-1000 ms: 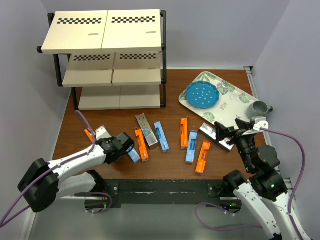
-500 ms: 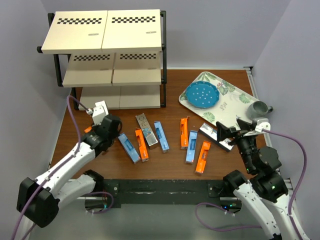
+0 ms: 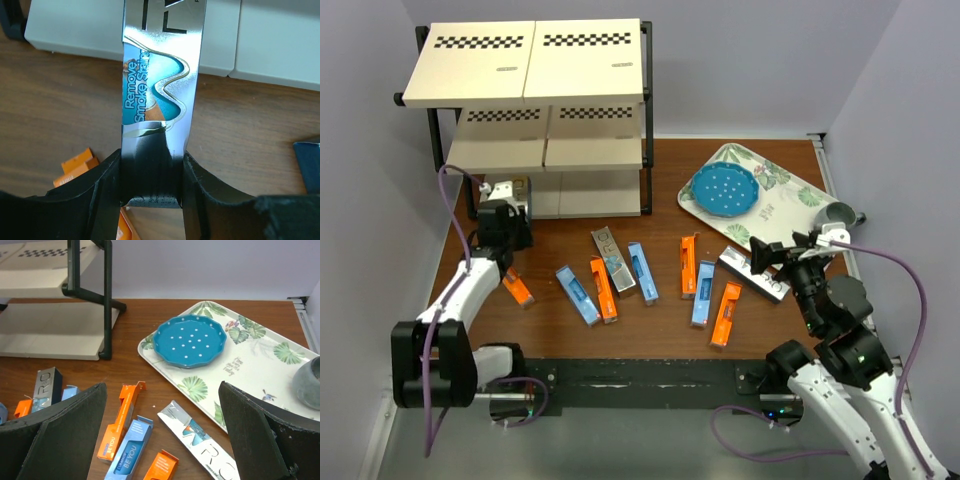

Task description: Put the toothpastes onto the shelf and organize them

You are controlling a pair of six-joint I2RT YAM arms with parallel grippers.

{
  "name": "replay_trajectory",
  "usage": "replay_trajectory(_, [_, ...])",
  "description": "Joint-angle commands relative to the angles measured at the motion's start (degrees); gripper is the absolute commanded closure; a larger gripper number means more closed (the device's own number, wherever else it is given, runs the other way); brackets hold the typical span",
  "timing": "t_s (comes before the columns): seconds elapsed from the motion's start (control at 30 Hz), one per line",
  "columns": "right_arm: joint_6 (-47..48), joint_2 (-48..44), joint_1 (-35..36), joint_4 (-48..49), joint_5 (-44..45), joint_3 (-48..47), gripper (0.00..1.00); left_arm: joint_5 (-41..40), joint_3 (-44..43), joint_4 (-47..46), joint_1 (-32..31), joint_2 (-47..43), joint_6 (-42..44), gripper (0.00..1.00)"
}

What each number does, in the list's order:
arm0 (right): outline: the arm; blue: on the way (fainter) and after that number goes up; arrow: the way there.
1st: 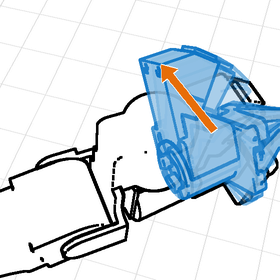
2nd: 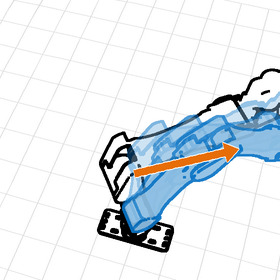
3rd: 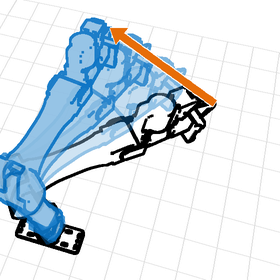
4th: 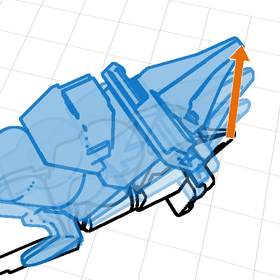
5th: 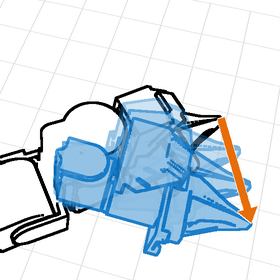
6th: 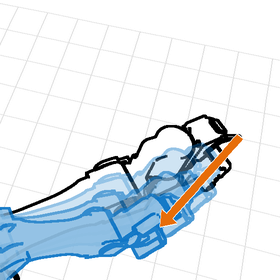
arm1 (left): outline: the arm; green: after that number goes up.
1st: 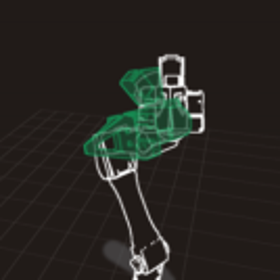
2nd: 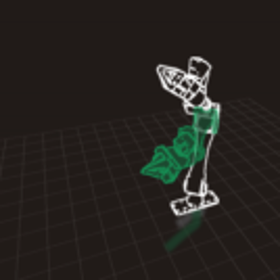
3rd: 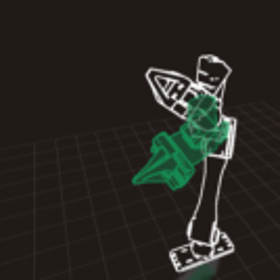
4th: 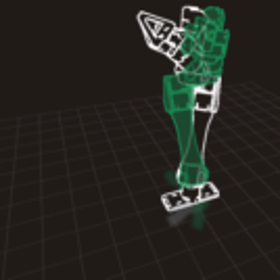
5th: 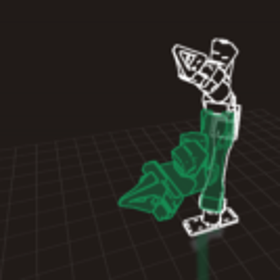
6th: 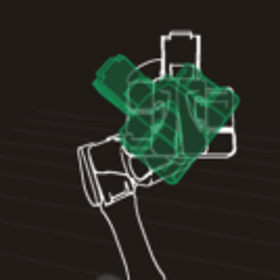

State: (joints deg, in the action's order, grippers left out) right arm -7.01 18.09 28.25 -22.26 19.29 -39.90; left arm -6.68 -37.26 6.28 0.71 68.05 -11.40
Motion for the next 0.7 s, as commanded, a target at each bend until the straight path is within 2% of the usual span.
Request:
replay_trajectory(0.0, [1.99,1.07,0.32,1.87,3.12,-2.11,0.01,7.64,-3.79,-12.25,3.76,2.61,6.03,0.68])
replay_trajectory(0.27, [4.63,1.43,0.31,0.82,4.44,-2.46,0.01,8.70,-4.05,-18.32,6.76,8.76,6.13,0.65])
replay_trajectory(0.4, [4.63,0.99,0.31,0.55,4.97,-2.11,0.01,8.96,-3.09,-22.79,7.11,10.17,6.30,0.59])
replay_trajectory(0.67, [4.89,1.51,0.31,0.55,5.41,-2.29,0.01,9.58,-2.38,-28.34,7.55,14.47,6.83,0.53])
